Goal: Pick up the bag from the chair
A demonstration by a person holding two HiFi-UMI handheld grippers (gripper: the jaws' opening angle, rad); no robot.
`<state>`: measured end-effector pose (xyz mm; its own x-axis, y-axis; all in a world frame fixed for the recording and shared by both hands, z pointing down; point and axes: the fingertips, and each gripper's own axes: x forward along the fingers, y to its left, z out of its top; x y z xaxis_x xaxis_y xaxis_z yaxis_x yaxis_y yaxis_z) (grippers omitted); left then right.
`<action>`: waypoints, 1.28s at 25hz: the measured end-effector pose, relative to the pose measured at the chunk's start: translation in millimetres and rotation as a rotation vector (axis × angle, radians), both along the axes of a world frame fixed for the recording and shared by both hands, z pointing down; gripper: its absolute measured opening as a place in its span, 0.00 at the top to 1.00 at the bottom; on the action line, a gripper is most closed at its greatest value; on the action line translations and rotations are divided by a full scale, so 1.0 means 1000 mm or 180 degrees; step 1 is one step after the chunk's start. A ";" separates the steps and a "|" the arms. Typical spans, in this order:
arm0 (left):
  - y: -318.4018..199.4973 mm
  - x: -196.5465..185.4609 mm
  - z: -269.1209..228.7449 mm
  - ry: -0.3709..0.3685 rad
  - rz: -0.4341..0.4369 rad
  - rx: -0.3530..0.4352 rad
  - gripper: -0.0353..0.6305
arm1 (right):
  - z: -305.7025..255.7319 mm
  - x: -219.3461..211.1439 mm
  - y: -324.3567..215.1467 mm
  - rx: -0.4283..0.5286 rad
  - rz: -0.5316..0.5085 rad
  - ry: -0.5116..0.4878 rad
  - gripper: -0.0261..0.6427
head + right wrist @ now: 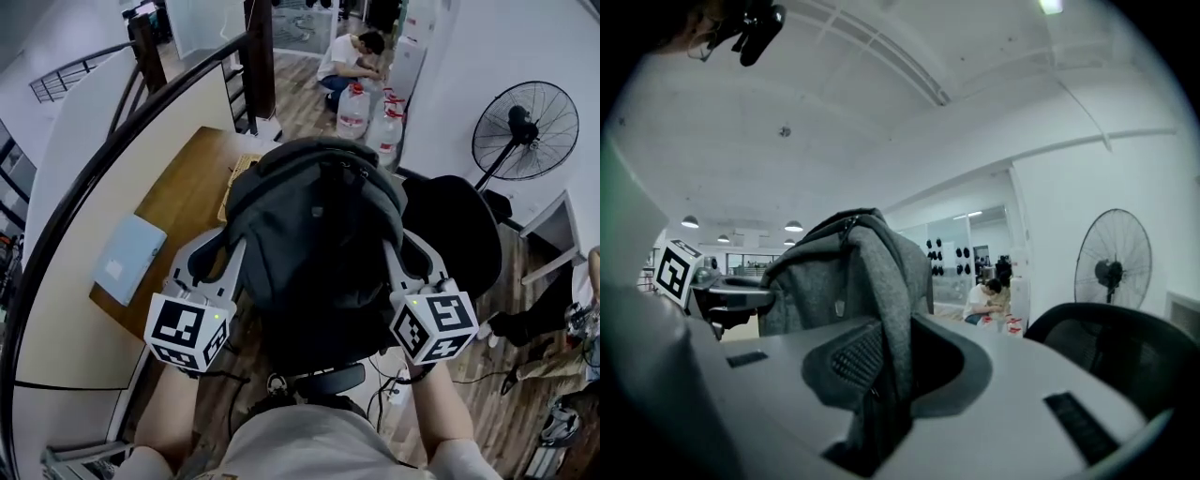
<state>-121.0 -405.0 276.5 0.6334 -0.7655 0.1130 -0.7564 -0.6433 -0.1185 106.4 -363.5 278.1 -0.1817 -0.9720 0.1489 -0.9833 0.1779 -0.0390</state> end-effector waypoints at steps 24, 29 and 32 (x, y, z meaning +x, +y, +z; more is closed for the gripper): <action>0.081 -0.033 0.047 -0.0135 -0.0123 -0.0079 0.84 | 0.055 -0.030 0.070 -0.0420 -0.0322 -0.0102 0.85; 0.079 -0.033 0.044 -0.0121 -0.0150 -0.0085 0.84 | 0.054 -0.030 0.069 -0.0434 -0.0323 -0.0109 0.85; 0.077 -0.032 0.044 -0.0122 -0.0155 -0.0079 0.84 | 0.054 -0.030 0.067 -0.0428 -0.0328 -0.0103 0.85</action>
<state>-153.4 -327.7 320.2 0.5904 -0.7920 0.1557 -0.7820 -0.6090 -0.1326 76.5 -296.3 332.1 -0.2862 -0.9197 0.2688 -0.9580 0.2687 -0.1007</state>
